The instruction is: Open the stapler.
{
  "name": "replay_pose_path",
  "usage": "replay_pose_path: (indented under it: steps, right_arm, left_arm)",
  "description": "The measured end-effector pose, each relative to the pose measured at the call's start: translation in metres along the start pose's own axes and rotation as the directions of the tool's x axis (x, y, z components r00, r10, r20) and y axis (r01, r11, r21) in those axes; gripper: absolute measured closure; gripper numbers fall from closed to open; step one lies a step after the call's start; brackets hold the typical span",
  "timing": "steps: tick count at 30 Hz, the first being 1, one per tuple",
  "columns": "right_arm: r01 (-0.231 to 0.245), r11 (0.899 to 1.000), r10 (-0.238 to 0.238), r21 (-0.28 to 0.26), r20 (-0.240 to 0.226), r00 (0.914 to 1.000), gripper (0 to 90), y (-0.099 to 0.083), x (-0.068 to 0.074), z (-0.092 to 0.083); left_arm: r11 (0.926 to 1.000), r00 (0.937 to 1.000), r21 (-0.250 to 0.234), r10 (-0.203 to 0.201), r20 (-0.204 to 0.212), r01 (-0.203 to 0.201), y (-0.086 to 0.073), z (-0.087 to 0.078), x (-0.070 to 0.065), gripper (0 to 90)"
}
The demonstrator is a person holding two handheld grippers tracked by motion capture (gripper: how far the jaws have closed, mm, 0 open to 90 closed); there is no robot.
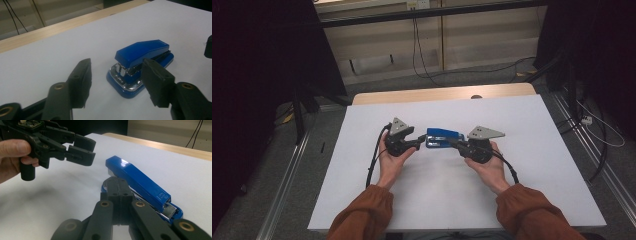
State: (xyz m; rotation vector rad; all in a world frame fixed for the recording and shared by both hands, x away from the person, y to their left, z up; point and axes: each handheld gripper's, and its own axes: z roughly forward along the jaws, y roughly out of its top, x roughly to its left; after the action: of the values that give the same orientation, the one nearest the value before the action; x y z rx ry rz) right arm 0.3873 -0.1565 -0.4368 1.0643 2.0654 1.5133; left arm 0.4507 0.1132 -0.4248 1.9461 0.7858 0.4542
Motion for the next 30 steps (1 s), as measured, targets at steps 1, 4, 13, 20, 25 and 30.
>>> replay_pose_path:
  steps: [1, 4, 13, 20, 25, 30]
  right_arm:
    - [0.001, 1.0, -0.001, 0.0, -0.001, 1.0, 90.0, 0.0, 0.0, 0.0]
    - [0.014, 1.0, -0.014, 0.009, -0.003, 0.9999, 90.0, 0.0, -0.001, 0.001]
    - [0.035, 0.999, -0.035, 0.032, -0.008, 0.9993, 90.0, 0.001, -0.002, 0.008]
    - [0.041, 0.998, -0.039, 0.052, -0.047, 0.9982, 90.0, 0.007, -0.001, 0.023]
    - [0.04, 0.997, -0.037, 0.066, -0.035, 0.9987, 90.0, 0.009, -0.003, 0.032]
    - [0.059, 0.994, -0.056, 0.089, -0.04, 0.9976, 90.0, 0.009, 0.001, 0.042]
  left_arm:
    - [1.0, 1.0, -0.002, -0.008, 0.003, 0.008, 0.0, 0.0, 0.001, 48.6]
    - [0.9999, 0.9999, 0.007, -0.007, 0.012, 0.007, -0.001, -0.001, 0.004, 59.5]
    - [0.9996, 0.9996, 0.021, 0.017, 0.022, -0.017, 0.001, 0.001, 0.001, 89.5]
    - [0.9994, 0.9996, 0.023, 0.027, 0.013, -0.027, 0.007, 0.008, 0.002, 90.0]
    - [0.9983, 0.9995, 0.049, 0.031, 0.005, -0.031, 0.007, 0.018, 0.007, 90.0]
    - [0.9973, 1.0, 0.073, -0.001, 0.001, 0.001, 0.01, 0.027, 0.015, 90.0]
